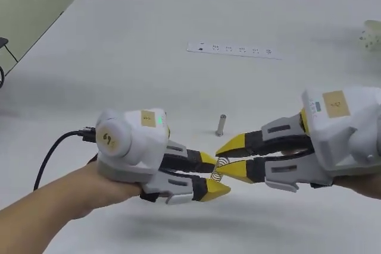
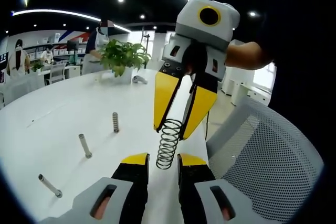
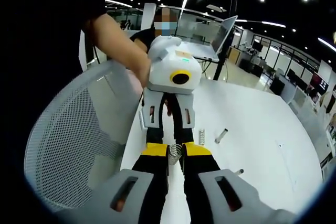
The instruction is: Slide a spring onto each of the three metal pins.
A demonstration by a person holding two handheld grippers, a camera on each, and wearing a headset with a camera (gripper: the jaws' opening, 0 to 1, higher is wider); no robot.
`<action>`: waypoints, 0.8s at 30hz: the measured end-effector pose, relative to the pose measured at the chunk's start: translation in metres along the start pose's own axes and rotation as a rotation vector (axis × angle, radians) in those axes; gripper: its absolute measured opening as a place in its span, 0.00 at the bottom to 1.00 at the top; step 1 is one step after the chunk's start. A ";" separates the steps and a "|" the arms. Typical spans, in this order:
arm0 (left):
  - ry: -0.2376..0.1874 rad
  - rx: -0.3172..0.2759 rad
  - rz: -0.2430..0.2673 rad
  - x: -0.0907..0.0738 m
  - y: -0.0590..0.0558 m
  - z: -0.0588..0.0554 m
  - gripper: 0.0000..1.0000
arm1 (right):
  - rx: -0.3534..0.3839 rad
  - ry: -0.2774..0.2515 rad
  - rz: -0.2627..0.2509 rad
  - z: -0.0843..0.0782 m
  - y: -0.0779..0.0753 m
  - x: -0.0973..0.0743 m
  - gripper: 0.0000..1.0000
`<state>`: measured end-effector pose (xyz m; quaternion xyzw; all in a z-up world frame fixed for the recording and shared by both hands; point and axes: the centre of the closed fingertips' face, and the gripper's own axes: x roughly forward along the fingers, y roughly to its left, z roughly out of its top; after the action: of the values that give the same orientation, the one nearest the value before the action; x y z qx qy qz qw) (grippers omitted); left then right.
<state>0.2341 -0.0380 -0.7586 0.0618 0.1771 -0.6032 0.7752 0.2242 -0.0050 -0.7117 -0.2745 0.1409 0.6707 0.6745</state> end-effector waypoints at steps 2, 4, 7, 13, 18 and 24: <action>0.003 -0.001 0.002 -0.001 0.000 -0.001 0.14 | -0.007 0.006 0.003 0.000 0.000 0.000 0.07; 0.003 -0.005 0.007 -0.001 0.002 -0.001 0.15 | -0.009 0.009 0.003 0.000 0.001 0.000 0.07; -0.002 -0.009 0.019 -0.003 0.004 -0.001 0.17 | -0.014 0.016 0.002 -0.001 0.001 0.000 0.07; -0.016 -0.023 0.038 -0.005 0.009 0.000 0.27 | -0.020 0.033 0.001 -0.005 0.000 0.001 0.07; -0.027 -0.031 0.055 -0.007 0.013 0.002 0.33 | -0.028 0.043 -0.002 -0.007 -0.001 0.000 0.07; -0.031 -0.041 0.085 -0.010 0.018 0.000 0.44 | -0.029 0.049 -0.013 -0.008 -0.004 0.000 0.07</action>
<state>0.2497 -0.0242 -0.7571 0.0440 0.1746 -0.5669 0.8038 0.2293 -0.0088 -0.7175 -0.3012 0.1459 0.6614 0.6712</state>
